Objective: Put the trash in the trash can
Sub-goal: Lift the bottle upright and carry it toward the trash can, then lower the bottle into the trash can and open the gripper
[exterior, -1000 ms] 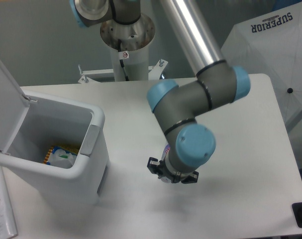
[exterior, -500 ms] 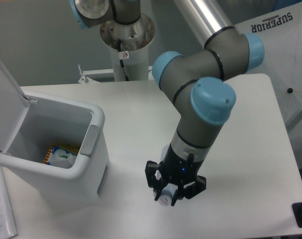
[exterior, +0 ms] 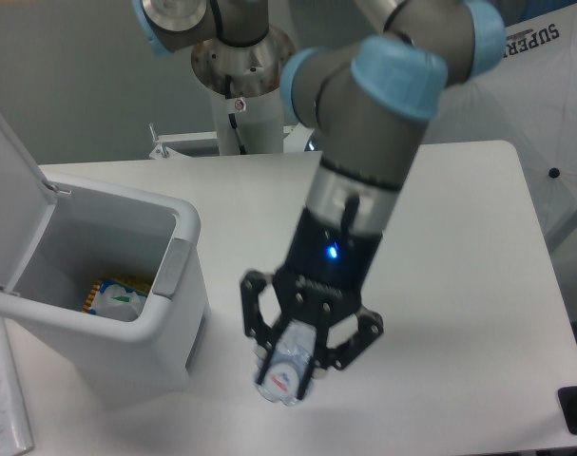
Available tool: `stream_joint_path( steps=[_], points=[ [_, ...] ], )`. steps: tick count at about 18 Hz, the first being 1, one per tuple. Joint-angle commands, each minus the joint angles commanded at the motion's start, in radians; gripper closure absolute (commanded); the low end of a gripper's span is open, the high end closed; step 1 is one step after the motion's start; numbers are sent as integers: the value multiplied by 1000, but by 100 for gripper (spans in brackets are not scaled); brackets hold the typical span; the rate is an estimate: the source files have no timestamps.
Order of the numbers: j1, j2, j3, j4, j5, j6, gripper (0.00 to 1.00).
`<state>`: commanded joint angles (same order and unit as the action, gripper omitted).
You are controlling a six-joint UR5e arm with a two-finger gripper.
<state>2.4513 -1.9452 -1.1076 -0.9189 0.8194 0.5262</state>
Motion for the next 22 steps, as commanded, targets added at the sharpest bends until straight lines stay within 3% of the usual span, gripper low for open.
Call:
stream_joint_path(
  steps=[7, 11, 17, 22],
  points=[
    [-18, 87, -11, 3, -153, 2, 100],
    [-83, 121, -24, 3, -158, -9, 100],
    [-153, 164, -127, 3, -166, -46, 100],
    [-160, 184, -230, 8, -192, -26, 100]
  ],
)
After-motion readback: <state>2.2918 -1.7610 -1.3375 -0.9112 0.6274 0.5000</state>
